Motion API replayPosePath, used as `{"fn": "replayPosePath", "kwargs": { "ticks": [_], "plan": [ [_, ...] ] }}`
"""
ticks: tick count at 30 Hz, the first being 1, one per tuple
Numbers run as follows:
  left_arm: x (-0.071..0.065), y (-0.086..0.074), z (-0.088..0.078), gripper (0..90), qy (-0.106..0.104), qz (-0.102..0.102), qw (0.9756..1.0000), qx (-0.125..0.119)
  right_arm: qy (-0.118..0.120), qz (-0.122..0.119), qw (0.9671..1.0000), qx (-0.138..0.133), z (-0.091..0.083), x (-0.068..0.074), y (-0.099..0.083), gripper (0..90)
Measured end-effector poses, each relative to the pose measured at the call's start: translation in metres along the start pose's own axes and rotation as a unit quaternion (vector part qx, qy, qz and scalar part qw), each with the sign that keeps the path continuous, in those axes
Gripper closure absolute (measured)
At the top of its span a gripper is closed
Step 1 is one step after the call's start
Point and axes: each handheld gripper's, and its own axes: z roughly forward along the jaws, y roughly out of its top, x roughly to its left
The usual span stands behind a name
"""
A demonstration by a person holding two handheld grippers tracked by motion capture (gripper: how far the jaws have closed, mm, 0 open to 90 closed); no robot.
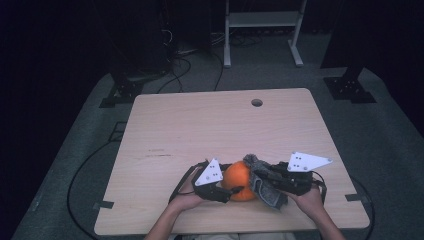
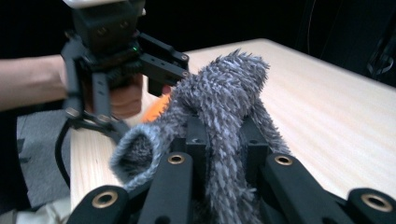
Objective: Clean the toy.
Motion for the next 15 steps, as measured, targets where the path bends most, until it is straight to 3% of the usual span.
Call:
{"fn": "replayPosePath", "kwargs": {
  "ticks": [3,5,10,12,15],
  "plan": [
    [-0.001,0.001,0.0,29.7,-0.001,0.0,0.9998,0.022,0.0,-0.031,0.9995,0.007,0.008,0.014,0.007,77.5],
    [-0.005,-0.001,0.003,29.7,-0.006,0.001,0.9993,0.036,-0.002,-0.036,0.9992,0.018,0.011,0.014,0.006,77.6],
    [-0.001,-0.004,0.003,18.4,-0.048,-0.013,0.9985,0.024,-0.005,-0.006,0.9998,0.017,0.008,-0.001,-0.009,77.5],
    [0.005,-0.008,0.001,12.5,-0.041,-0.023,0.9988,0.014,-0.004,-0.003,0.9999,0.015,0.006,-0.004,-0.012,77.4],
    [0.01,-0.011,0.003,8.1,-0.032,-0.036,0.9985,0.024,-0.014,0.003,0.9998,0.016,0.003,-0.008,-0.014,77.4]
  ]
}}
